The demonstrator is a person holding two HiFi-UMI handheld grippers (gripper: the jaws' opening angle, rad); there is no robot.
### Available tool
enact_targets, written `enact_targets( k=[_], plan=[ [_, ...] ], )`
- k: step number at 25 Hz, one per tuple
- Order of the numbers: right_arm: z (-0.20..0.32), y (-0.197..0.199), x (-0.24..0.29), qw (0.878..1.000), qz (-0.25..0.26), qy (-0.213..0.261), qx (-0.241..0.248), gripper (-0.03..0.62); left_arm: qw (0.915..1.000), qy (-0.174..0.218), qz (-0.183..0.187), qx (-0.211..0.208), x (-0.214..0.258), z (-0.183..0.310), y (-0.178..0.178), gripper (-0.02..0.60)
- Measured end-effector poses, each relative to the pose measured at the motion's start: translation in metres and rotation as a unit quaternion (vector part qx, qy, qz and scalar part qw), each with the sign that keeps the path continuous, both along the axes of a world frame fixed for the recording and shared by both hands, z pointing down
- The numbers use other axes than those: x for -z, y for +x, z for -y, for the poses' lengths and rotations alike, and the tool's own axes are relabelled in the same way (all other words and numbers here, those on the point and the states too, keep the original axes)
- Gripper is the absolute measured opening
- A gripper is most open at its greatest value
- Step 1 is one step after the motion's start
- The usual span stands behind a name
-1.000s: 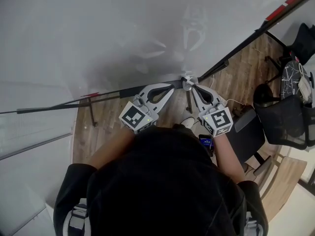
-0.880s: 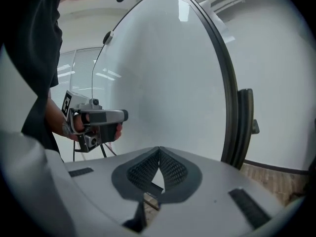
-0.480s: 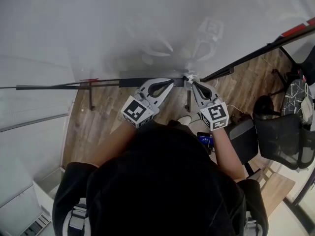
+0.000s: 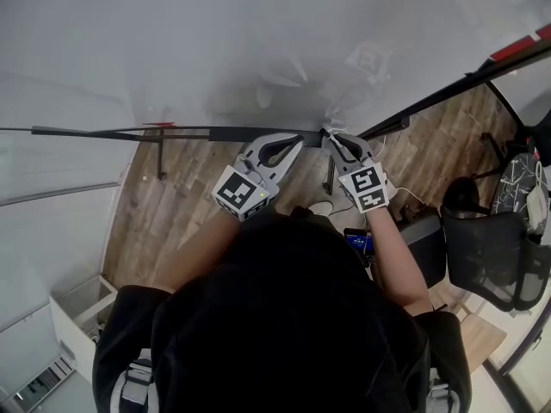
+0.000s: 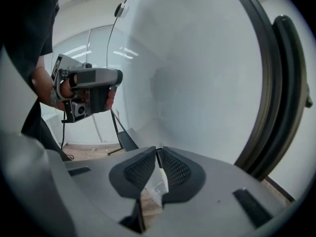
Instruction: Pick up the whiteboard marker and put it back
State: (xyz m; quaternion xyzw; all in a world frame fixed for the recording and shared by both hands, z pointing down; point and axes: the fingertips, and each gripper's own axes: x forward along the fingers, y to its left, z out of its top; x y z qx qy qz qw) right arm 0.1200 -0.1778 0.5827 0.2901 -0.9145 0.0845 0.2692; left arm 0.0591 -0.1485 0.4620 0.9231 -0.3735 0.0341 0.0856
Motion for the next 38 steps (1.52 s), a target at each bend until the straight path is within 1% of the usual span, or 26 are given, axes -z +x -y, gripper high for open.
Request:
enact_targets(
  k=[4, 8, 11, 18, 21, 24, 30, 33, 38],
  plan=[
    [0.004, -0.005, -0.017, 0.999, -0.037, 0.02, 0.017, 0.054, 0.9999, -0.002, -0.005, 0.011, -0.001, -0.001, -0.001, 0.003],
    [0.008, -0.004, -0.03, 0.997, -0.068, 0.039, 0.019, 0.067, 0.9999, -0.003, -0.006, 0.014, -0.003, -0.005, -0.003, 0.003],
    [0.008, -0.015, -0.033, 0.996, -0.079, 0.041, 0.023, 0.081, 0.9999, -0.004, -0.005, 0.016, -0.005, -0.009, -0.014, 0.003],
    [0.014, -0.02, -0.046, 0.994, -0.097, 0.035, 0.023, 0.084, 0.9998, -0.005, -0.005, 0.016, -0.002, -0.011, -0.018, 0.003],
    [0.017, -0.023, -0.05, 0.993, -0.105, 0.039, 0.019, 0.084, 0.9999, -0.004, -0.003, 0.013, 0.002, -0.012, -0.023, 0.003],
    [0.017, -0.025, -0.05, 0.992, -0.115, 0.05, 0.015, 0.066, 0.9999, -0.005, 0.0, 0.011, 0.001, -0.015, -0.03, 0.003],
    [0.018, -0.025, -0.043, 0.993, -0.107, 0.055, -0.001, 0.063, 1.0, -0.004, -0.001, 0.001, 0.005, -0.013, -0.039, 0.003],
    [0.015, -0.026, -0.034, 0.994, -0.097, 0.054, -0.012, 0.063, 1.0, -0.002, 0.0, -0.007, 0.006, -0.013, -0.04, 0.003],
    [0.017, -0.024, -0.018, 0.994, -0.083, 0.067, -0.026, 0.063, 0.9997, 0.0, 0.0, -0.023, 0.004, -0.011, -0.038, 0.003]
  ],
)
